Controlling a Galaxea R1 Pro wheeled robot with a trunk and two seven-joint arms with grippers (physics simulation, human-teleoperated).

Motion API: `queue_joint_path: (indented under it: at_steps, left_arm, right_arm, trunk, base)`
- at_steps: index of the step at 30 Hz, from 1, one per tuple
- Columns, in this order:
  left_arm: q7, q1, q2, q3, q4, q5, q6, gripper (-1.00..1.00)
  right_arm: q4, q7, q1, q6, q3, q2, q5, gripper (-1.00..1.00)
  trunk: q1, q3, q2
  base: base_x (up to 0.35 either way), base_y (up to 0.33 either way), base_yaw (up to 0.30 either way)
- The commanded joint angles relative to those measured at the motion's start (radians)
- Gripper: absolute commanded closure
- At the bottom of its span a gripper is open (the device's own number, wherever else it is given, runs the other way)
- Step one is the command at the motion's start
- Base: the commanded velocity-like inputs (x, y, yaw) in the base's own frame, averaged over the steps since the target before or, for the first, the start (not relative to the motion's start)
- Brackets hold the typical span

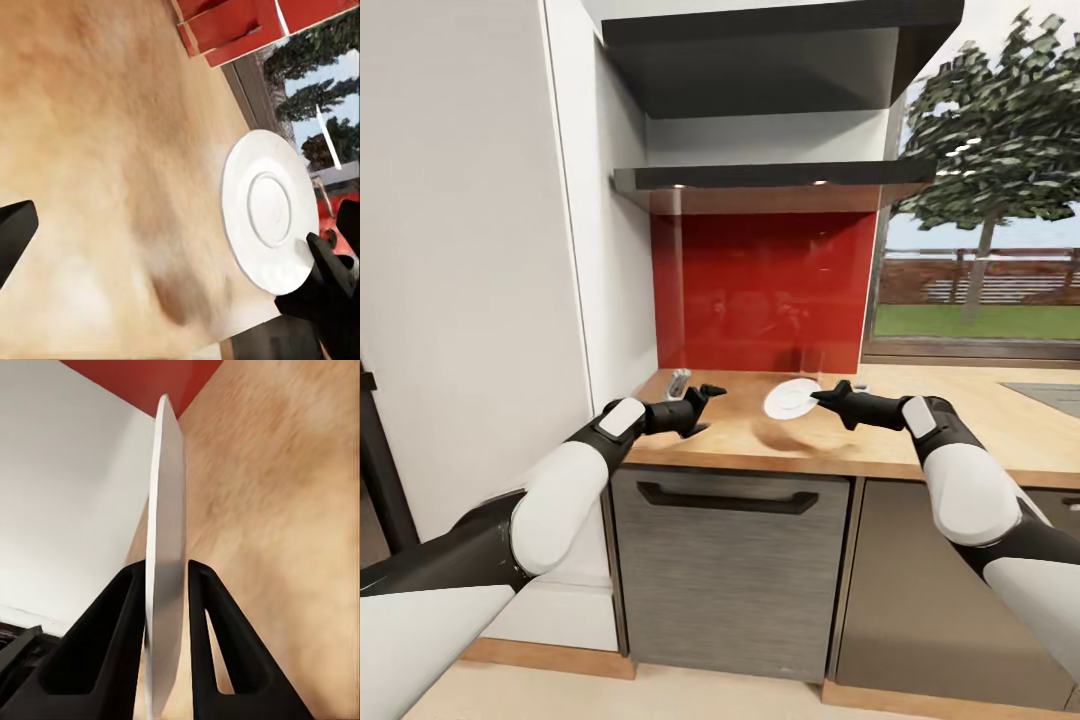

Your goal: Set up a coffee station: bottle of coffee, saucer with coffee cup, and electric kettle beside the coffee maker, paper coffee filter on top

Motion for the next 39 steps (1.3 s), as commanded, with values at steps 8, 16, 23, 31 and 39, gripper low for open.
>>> queue_joint_path:
  at_steps: [8,16,23,31,39]
  left_arm:
    - [-0.571,0.001,0.000,-0.102,0.147,-0.078,0.004,-1.00]
    - [-1.107,0.059,0.000,-0.276,0.161,-0.353,-0.004,-1.00]
    - [-1.357,0.179,0.010,-0.287,0.162,-0.530,-0.080,-1.00]
    - [-1.387,0.381,0.189,-0.288,0.162,-0.550,-0.104,-1.00]
    - [-1.387,0.715,0.394,-0.288,0.162,-0.549,-0.218,-1.00]
  right_arm:
    - [-0.001,0.006,-0.001,0.001,-0.008,-0.008,0.009,1.00]
    - [-0.001,0.006,-0.001,-0.001,-0.008,-0.038,0.008,1.00]
    - [-0.001,0.004,-0.001,-0.001,-0.008,-0.042,0.009,1.00]
    - [-0.001,0.006,0.000,-0.003,-0.007,-0.044,0.009,1.00]
    - [-0.029,0.185,0.004,-0.005,-0.001,-0.078,0.010,1.00]
  trunk:
    - [0.000,-0.001,-0.001]
    - [0.000,-0.001,-0.001]
    - [0.000,-0.001,-0.001]
    - [0.000,-0.001,-0.001]
    - [0.000,-0.001,-0.001]
  base:
    - [-0.005,0.000,0.000]
    - [0.000,0.000,0.000]
    - [0.000,0.000,0.000]
    - [0.000,0.000,0.000]
    - [0.000,0.000,0.000]
